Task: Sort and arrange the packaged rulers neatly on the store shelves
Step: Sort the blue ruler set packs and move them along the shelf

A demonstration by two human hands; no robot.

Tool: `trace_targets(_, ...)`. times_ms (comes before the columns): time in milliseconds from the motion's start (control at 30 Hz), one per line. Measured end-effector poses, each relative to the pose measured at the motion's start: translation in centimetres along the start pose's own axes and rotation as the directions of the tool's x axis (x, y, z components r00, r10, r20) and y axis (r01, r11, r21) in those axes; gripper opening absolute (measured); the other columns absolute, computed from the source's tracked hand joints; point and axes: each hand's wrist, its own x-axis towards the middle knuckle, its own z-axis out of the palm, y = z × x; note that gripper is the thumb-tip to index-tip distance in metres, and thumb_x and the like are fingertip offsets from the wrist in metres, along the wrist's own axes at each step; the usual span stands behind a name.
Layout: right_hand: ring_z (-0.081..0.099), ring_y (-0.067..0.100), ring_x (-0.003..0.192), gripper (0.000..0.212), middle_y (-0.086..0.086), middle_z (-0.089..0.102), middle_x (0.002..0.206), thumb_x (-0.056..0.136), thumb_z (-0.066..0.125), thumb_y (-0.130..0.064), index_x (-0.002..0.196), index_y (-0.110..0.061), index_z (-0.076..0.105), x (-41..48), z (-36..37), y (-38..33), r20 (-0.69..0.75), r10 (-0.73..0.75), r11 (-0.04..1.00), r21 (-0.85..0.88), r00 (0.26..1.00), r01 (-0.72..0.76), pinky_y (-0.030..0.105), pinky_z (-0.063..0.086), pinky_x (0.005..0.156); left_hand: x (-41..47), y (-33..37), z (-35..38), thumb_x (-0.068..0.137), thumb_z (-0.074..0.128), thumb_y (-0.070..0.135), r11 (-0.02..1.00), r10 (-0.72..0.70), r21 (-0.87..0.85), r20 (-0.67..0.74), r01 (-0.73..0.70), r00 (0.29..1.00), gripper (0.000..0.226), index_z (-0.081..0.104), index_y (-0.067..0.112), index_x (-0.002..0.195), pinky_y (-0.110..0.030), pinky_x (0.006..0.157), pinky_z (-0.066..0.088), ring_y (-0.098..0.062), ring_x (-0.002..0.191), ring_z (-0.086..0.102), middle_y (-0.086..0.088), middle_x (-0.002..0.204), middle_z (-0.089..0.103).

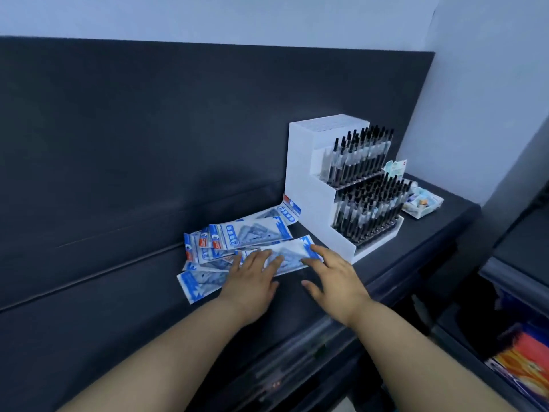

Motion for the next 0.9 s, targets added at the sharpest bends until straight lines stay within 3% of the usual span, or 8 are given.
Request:
trace_targets(133, 0.03, 0.019, 0.139, 0.051, 0.0, 0.033, 0.151, 0.092, 0.054, -0.04, 0.139, -0.023, 0.044, 4.7, -0.1, 2.2, 0.091, -0.055, 0.998, 0.016, 0.994, 0.054, 0.027, 0.021, 0.112, 2.8, -0.4, 0.0, 0.102, 0.027, 0.038, 0.998, -0.058, 0.005, 0.009, 0.058, 0.998, 0.054, 0.009, 0.028, 0.151, -0.043, 0.117, 0.0, -0.016, 0.144, 0.009, 0.003, 0.157, 0.011)
trace_targets(300, 0.03, 0.019, 0.137, 0.062, 0.001, 0.032, 0.151, 0.091, 0.052, -0.044, 0.145, -0.02, 0.032, 10.1, -0.1, 4.1, 0.338, -0.132, 0.99, -0.008, 0.932, 0.143, 0.028, 0.024, 0.113, 5.1, -1.0, 0.5, 0.102, 0.024, 0.038, 0.977, -0.212, 0.006, 0.088, 0.213, 0.973, 0.053, 0.012, 0.023, 0.152, -0.039, 0.118, 0.0, -0.015, 0.144, 0.011, 0.005, 0.158, 0.012)
trace_targets(467, 0.045, 0.025, 0.123, 0.069, 0.007, 0.046, 0.135, 0.078, 0.066, -0.044, 0.137, -0.02, 0.042, 13.4, 0.0, 4.4, 0.504, -0.176, 0.967, -0.073, 0.846, 0.245, 0.031, 0.037, 0.103, 5.2, 0.4, 1.0, 0.1, 0.03, 0.044, 0.938, -0.345, 0.051, 0.059, 0.342, 0.937, 0.053, 0.021, 0.025, 0.149, -0.036, 0.116, 0.006, -0.016, 0.141, 0.016, 0.005, 0.153, 0.021)
trace_targets(533, 0.05, 0.023, 0.117, 0.056, 0.002, 0.052, 0.127, 0.076, 0.07, -0.039, 0.126, -0.024, 0.051, 13.4, 0.2, 4.2, 0.556, -0.201, 0.958, -0.061, 0.806, 0.282, 0.032, 0.04, 0.099, 5.0, 1.4, 0.9, 0.099, 0.032, 0.046, 0.936, -0.35, 0.059, 0.074, 0.346, 0.934, 0.054, 0.023, 0.027, 0.148, -0.036, 0.114, 0.007, -0.018, 0.138, 0.02, 0.003, 0.149, 0.027)
trace_targets(633, 0.051, 0.016, 0.112, 0.022, -0.008, 0.049, 0.107, 0.076, 0.072, -0.027, 0.089, -0.032, 0.056, 12.3, 0.1, 3.9, 0.547, -0.283, 0.948, 0.037, 0.788, 0.315, 0.03, 0.041, 0.095, 4.7, 2.3, 1.4, 0.098, 0.036, 0.046, 0.952, -0.306, 0.017, 0.11, 0.306, 0.946, 0.061, 0.015, 0.026, 0.151, -0.033, 0.113, 0.005, -0.018, 0.14, 0.017, 0.001, 0.153, 0.023)
trace_targets(700, 0.048, 0.016, 0.113, 0.022, -0.007, 0.042, 0.103, 0.076, 0.071, -0.026, 0.079, -0.033, 0.05, 11.8, -0.1, 3.7, 0.539, -0.321, 0.936, 0.057, 0.779, 0.347, 0.032, 0.04, 0.096, 4.6, 2.4, 1.6, 0.098, 0.038, 0.046, 0.948, -0.313, -0.012, 0.124, 0.317, 0.942, 0.063, 0.013, 0.025, 0.152, -0.029, 0.113, 0.007, -0.018, 0.14, 0.018, 0.001, 0.155, 0.021)
trace_targets(800, 0.05, 0.016, 0.106, 0.024, -0.003, 0.044, 0.111, 0.078, 0.071, -0.03, 0.089, -0.029, 0.05, 13.3, -0.3, 3.3, 0.521, -0.334, 0.941, 0.143, 0.785, 0.306, 0.024, 0.039, 0.087, 4.4, 2.3, 1.1, 0.092, 0.051, 0.046, 0.936, -0.326, -0.078, 0.175, 0.343, 0.929, 0.062, 0.028, 0.029, 0.147, -0.029, 0.107, 0.017, -0.02, 0.131, 0.031, -0.001, 0.141, 0.039)
trace_targets(900, 0.047, 0.02, 0.121, 0.039, 0.004, 0.048, 0.133, 0.086, 0.064, -0.03, 0.123, -0.023, 0.051, 16.5, 0.3, 1.7, 0.363, -0.33, 0.944, 0.157, 0.872, 0.291, 0.027, 0.038, 0.096, 3.7, 1.9, 0.7, 0.086, 0.062, 0.041, 0.914, -0.337, -0.162, 0.213, 0.373, 0.917, 0.054, 0.046, 0.029, 0.136, -0.028, 0.103, 0.025, -0.021, 0.123, 0.04, -0.001, 0.125, 0.049)
